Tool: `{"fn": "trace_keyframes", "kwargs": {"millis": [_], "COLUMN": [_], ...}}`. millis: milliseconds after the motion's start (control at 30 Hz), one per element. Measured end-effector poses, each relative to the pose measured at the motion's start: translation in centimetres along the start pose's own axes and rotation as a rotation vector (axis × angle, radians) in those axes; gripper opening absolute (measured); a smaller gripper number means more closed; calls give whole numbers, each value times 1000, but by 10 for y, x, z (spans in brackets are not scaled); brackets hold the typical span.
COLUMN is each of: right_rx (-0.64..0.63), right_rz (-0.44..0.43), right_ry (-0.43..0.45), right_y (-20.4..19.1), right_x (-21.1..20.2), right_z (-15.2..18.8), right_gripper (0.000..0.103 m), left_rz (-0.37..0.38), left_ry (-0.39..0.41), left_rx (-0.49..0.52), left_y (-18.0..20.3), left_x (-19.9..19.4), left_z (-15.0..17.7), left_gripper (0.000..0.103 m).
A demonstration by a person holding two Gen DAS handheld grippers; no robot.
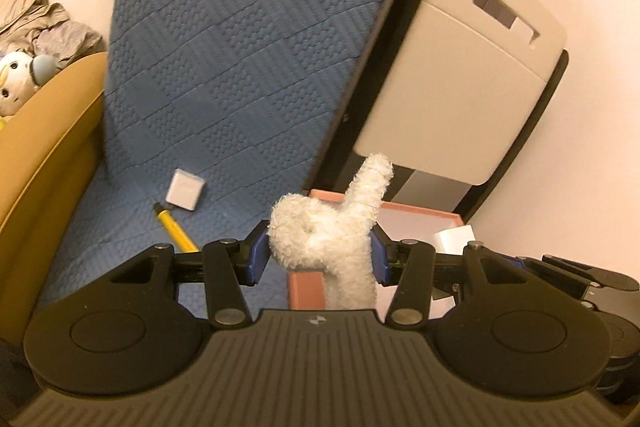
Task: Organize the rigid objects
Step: 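Lift the hair clip and charger and carry them toward the pink box, then lower the hair clip and charger into the pink box and open both grippers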
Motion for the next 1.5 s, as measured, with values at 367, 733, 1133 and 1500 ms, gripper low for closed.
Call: {"fn": "trace_keyframes", "kwargs": {"millis": [367,733,1133,1500], "right_rx": [116,158,196,206], "right_rz": [97,109,84,104], "right_ry": [-112,-288,-374,-296], "right_y": [68,100,100,98], "right_x": [8,45,76,58], "right_z": [55,137,160,133], "right_gripper": [45,46,46,46], "left_rz": [27,-14,-49,-21], "left_ry": [-77,-261,-324,-209], "left_rx": [62,163,170,173], "left_y": [44,68,60,53], "left_x": [49,118,139,96], "left_z": [28,98,113,84], "left_gripper": [56,56,62,65]}}
Point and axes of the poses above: each gripper's, at about its wrist camera, not at the fingertips, and x roughly the way its jaws point, y to its right, z to its underside, the point moved 1 cm from there along x, roughly the way its jaws point, and after that the axes turned 4 degrees about -x, right-handed, at the moved point
